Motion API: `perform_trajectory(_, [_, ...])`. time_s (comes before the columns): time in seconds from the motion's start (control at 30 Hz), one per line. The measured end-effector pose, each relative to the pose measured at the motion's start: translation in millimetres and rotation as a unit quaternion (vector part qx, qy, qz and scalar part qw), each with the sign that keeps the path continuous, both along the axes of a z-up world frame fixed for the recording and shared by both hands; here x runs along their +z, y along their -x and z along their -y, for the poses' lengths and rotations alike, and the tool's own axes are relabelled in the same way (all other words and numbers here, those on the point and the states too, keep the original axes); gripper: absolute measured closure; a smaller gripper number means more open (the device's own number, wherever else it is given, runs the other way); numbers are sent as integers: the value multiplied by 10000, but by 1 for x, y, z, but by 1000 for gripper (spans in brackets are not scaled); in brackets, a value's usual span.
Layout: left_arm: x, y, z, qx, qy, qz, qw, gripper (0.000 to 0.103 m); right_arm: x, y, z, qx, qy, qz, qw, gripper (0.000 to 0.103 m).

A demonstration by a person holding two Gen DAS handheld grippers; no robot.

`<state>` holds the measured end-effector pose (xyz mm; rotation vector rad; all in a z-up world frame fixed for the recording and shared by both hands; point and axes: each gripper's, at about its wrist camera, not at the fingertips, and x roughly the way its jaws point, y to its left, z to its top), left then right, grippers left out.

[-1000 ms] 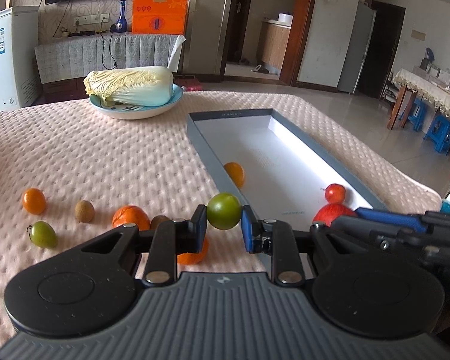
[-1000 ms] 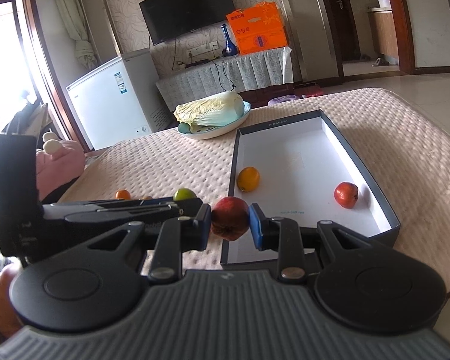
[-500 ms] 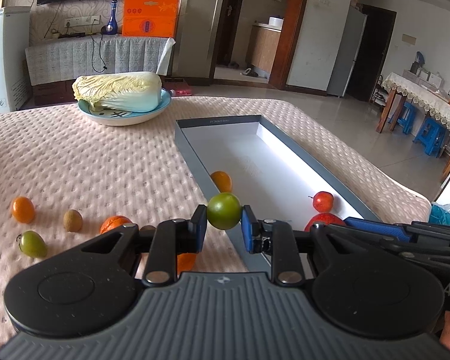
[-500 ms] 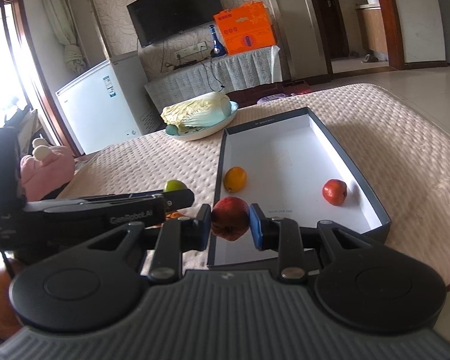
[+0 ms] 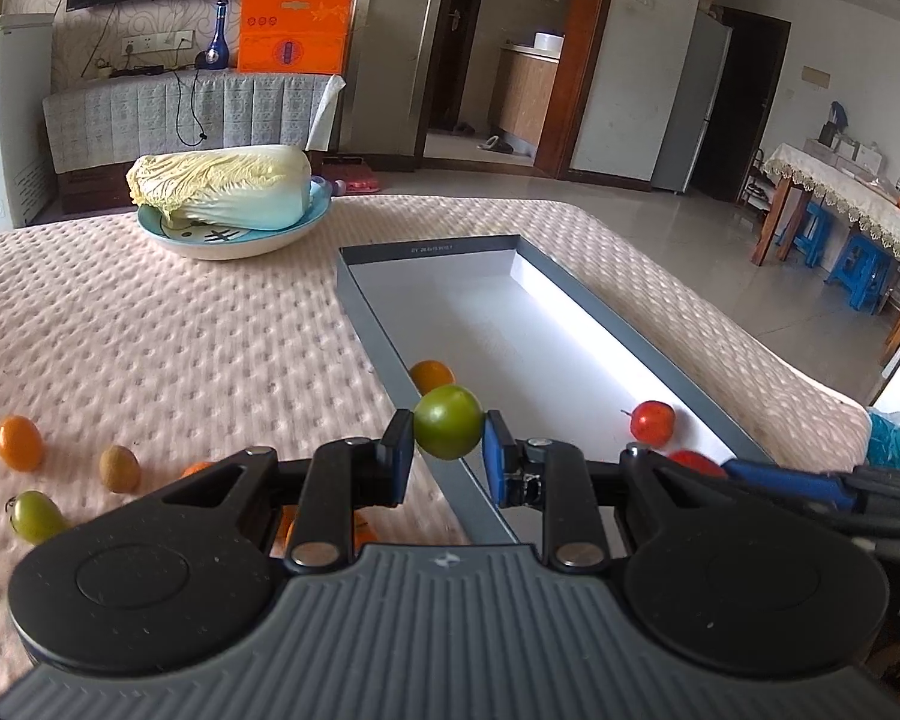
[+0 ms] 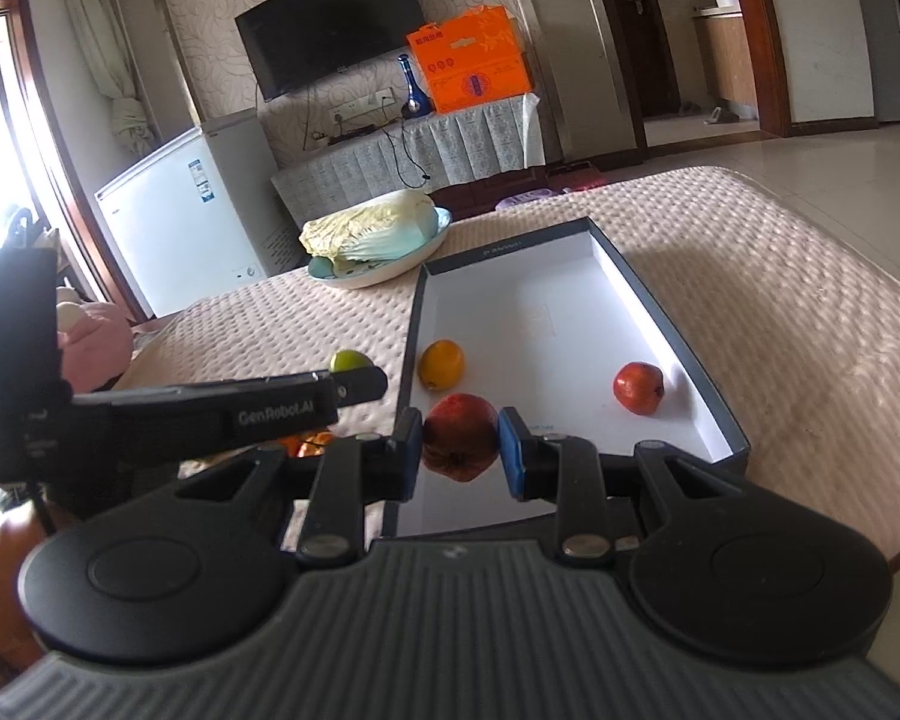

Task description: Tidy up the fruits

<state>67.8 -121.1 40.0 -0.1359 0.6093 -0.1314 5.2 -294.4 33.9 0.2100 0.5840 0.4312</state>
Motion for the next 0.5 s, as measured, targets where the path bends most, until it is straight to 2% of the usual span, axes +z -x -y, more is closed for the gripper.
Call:
perform_trajectory(0.27, [8, 1, -1, -55, 260, 158, 9995, 74, -4, -1, -11, 204, 120, -64, 9997, 72])
perform_trajectory(0.5, [4, -9, 8, -286, 214, 105, 9993, 74, -2, -2, -3, -99, 66, -12, 9999, 72])
